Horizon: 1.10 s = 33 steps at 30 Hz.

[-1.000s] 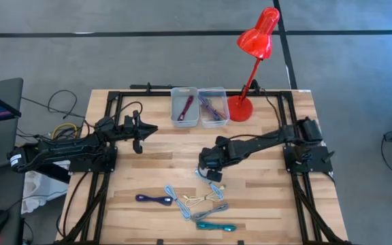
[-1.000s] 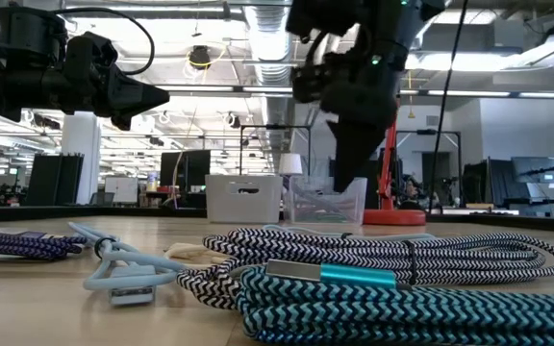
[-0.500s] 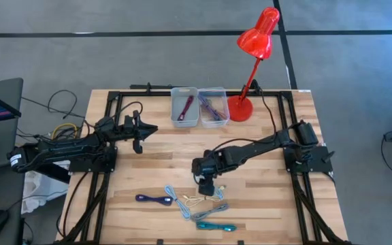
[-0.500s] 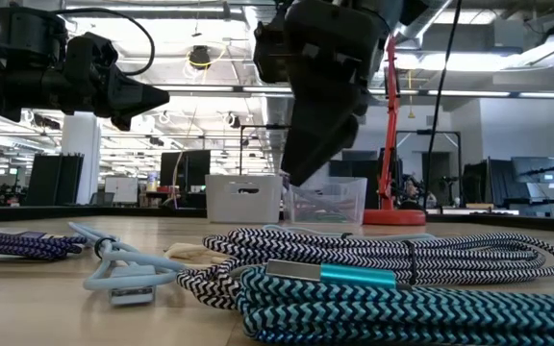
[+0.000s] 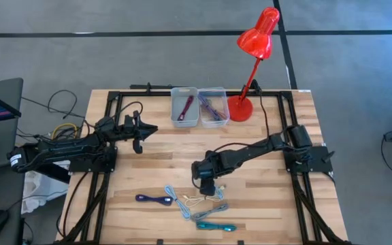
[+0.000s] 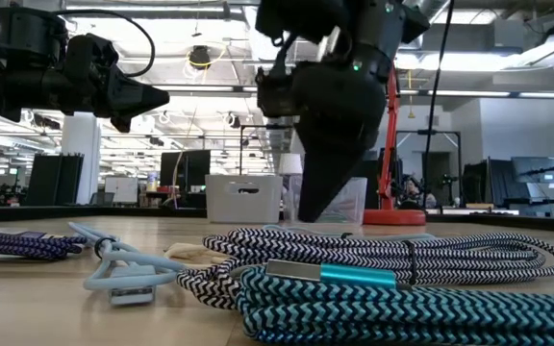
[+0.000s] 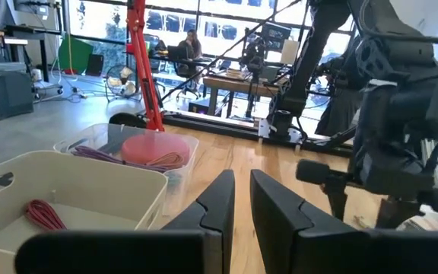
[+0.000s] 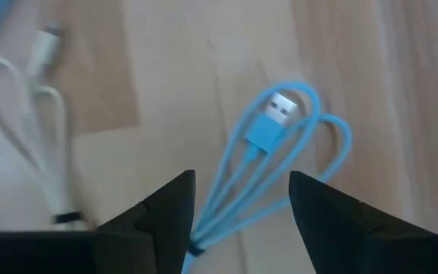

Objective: Pick & Place USB Port
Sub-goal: Put the top light blue charger cable into the transparent bin

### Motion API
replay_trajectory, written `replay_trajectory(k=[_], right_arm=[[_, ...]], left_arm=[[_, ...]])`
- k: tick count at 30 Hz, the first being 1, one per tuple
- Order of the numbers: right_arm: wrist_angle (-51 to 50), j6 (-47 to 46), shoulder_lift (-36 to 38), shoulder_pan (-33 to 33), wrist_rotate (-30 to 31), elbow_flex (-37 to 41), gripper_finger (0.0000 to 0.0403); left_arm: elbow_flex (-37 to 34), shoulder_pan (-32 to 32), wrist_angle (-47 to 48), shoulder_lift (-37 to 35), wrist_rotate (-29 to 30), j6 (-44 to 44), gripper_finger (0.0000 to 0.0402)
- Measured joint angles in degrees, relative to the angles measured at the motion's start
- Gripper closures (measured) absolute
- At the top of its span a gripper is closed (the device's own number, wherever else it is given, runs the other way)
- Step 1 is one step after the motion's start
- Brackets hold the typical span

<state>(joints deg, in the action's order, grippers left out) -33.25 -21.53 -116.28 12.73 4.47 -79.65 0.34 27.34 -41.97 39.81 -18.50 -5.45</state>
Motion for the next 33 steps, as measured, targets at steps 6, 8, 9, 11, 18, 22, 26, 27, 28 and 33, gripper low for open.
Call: replay_trajectory(k=[6,8,9,11,18,22,26,27,28,33], right_arm=[[-2.23,-0.86,-0.45,-0.01,2.47,0.01,0.0201],[-2.49,-0.86,-0.45,0.0,2.93,0.01,0.0203],[-2.52,-0.86,-0.45,0.0,2.93,0.01,0.0205],[-2.6,-0.86,-0.48,0.0,2.82,0.01,0.0211],[-2.71,-1.05,-2.55,0.13,0.6,0.41,0.0229],[-2.25,0.39,-3.64,0.4,0.78,0.47,0.0239],[-2.28,0.49,-3.72,0.37,1.8,0.54,0.0278],[-2.3,0.53,-3.72,0.37,2.36,0.54,0.0295],[-2.3,0.81,-3.73,0.37,2.83,0.54,0.0313],[-2.25,2.63,-3.83,0.37,3.22,0.6,0.0393]], left_arm=[[0.0,-0.01,-0.01,0.0,0.0,0.0,0.0357],[0.0,0.01,0.01,-0.02,0.0,0.0,0.0357],[0.0,0.01,0.01,0.0,0.0,0.0,0.0357],[0.0,-0.01,0.01,0.0,0.0,0.0,0.0357],[0.0,0.0,0.01,0.0,0.0,0.0,0.0357],[0.0,-0.01,0.04,0.04,0.0,0.02,0.0357],[0.0,0.01,0.04,0.04,0.0,0.02,0.0357],[0.0,0.01,0.04,0.04,0.0,0.02,0.0357],[0.0,0.01,0.04,0.04,0.0,0.02,0.0357],[0.0,0.01,0.04,0.04,0.0,0.02,0.0357]])
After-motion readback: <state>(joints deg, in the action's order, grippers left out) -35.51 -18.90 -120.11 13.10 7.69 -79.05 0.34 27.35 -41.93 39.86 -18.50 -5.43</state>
